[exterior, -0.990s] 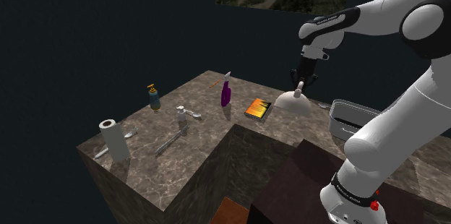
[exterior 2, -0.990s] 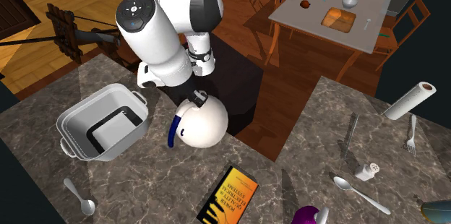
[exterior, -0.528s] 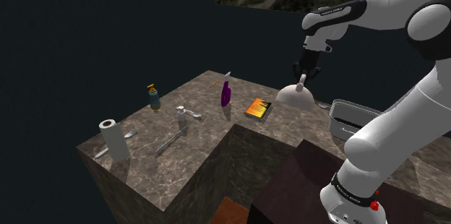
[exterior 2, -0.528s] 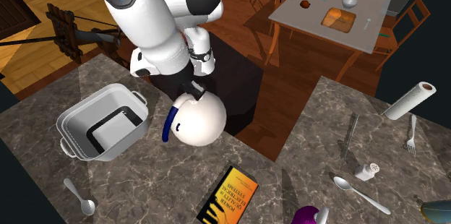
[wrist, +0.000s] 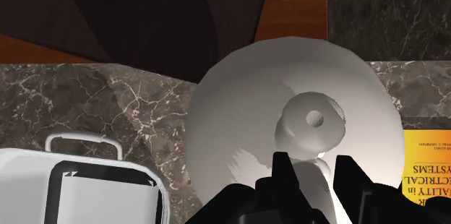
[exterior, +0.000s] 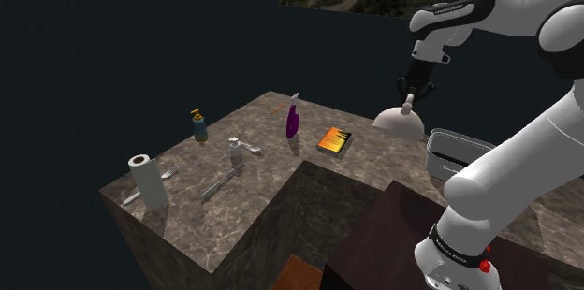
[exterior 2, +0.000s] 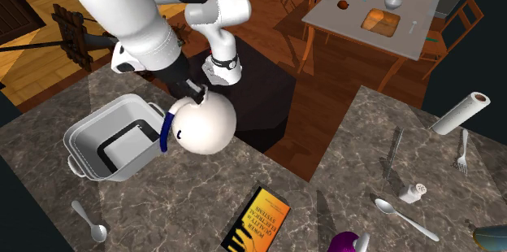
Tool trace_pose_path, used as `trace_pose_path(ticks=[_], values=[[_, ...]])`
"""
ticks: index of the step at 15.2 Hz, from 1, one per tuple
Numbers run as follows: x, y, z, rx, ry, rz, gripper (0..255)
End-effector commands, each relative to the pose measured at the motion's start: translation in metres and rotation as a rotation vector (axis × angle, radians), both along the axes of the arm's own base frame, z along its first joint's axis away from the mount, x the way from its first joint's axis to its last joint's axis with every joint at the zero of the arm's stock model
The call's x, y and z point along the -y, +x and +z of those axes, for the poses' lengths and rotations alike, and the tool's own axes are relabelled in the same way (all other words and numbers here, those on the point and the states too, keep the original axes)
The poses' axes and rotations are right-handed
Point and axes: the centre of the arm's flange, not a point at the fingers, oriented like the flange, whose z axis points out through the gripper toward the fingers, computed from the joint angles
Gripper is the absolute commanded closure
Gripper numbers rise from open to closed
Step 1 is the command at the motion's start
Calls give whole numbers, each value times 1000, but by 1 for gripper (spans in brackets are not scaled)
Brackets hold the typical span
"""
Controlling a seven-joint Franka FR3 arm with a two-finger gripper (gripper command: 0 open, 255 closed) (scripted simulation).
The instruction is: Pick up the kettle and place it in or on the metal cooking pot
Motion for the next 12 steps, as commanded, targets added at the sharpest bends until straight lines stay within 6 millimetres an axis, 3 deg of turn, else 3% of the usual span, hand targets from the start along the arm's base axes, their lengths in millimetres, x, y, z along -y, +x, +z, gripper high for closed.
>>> trace_pose_path(ticks=[1, 12], values=[[16, -23, 4, 1, 0, 1, 255], [102, -139, 24, 1, 0, 1, 255]])
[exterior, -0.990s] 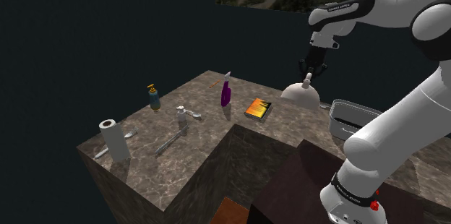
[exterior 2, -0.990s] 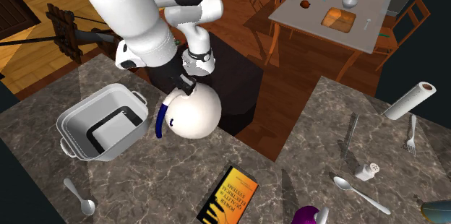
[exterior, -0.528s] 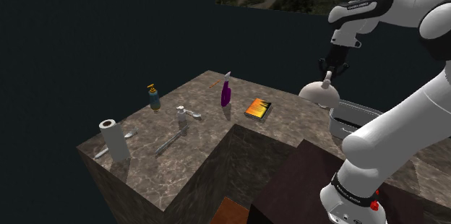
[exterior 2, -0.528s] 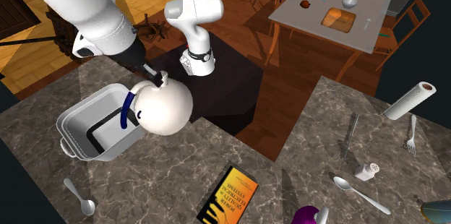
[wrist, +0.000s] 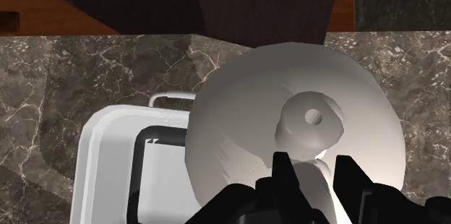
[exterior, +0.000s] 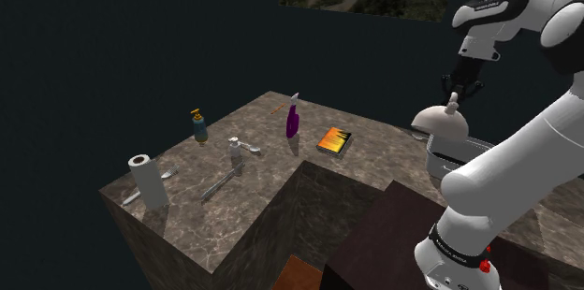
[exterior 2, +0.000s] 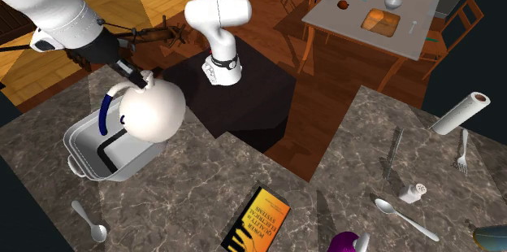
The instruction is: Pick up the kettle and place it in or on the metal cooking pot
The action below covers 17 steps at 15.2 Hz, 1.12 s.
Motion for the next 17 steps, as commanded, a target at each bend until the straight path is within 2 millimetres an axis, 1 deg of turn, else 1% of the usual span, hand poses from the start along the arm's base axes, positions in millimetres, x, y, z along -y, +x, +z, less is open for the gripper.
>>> trace_pose_path(ticks=[1, 10, 17], values=[[16, -23, 3, 1, -1, 1, 255], [86, -118, 19, 1, -1, 1, 255], [86, -118, -18, 1, -1, 1, 255]])
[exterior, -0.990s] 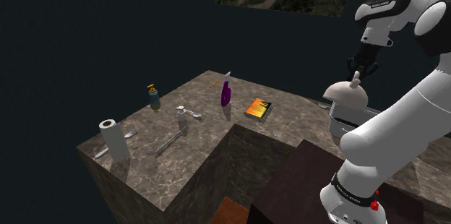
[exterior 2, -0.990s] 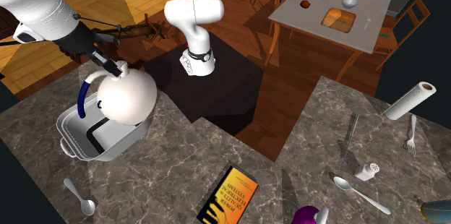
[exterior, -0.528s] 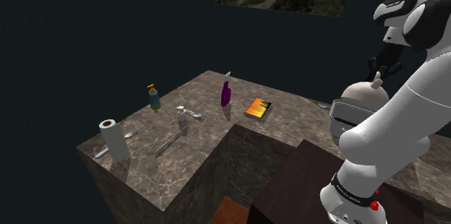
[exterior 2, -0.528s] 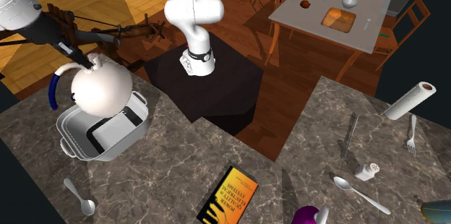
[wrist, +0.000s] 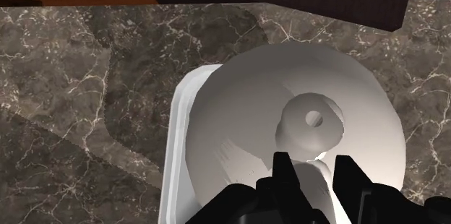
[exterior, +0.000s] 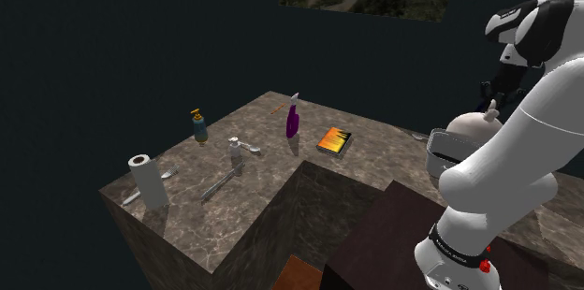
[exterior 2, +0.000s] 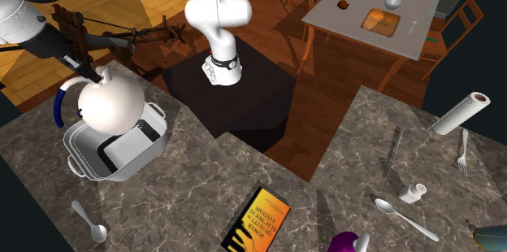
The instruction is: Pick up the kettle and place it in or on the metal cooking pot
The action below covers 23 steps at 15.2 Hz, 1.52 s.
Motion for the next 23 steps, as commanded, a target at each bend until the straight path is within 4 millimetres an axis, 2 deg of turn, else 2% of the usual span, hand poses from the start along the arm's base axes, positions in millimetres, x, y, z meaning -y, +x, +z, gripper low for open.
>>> trace_pose_path(ticks=[1, 16, 23], values=[[-1, -1, -11, 1, -2, 0, 255], [-1, -1, -89, 1, -2, 0, 255], [-1, -1, -89, 1, -2, 0, 255]])
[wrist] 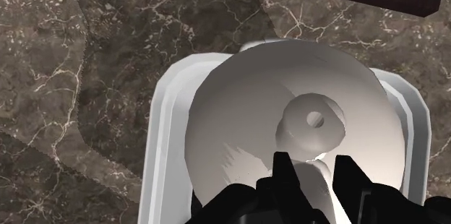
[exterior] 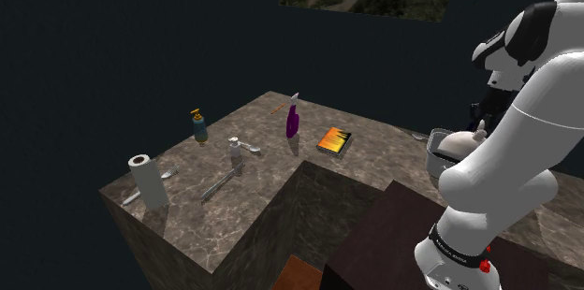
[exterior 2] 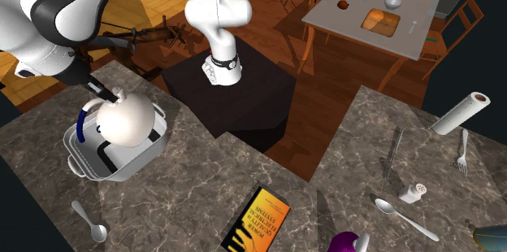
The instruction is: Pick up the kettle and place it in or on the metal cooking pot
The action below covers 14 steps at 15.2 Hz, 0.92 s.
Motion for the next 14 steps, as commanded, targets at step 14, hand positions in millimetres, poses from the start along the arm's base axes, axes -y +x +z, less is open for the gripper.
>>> trace_pose_path(ticks=[14], values=[[11, 2, 49, 1, -1, 0, 0]])
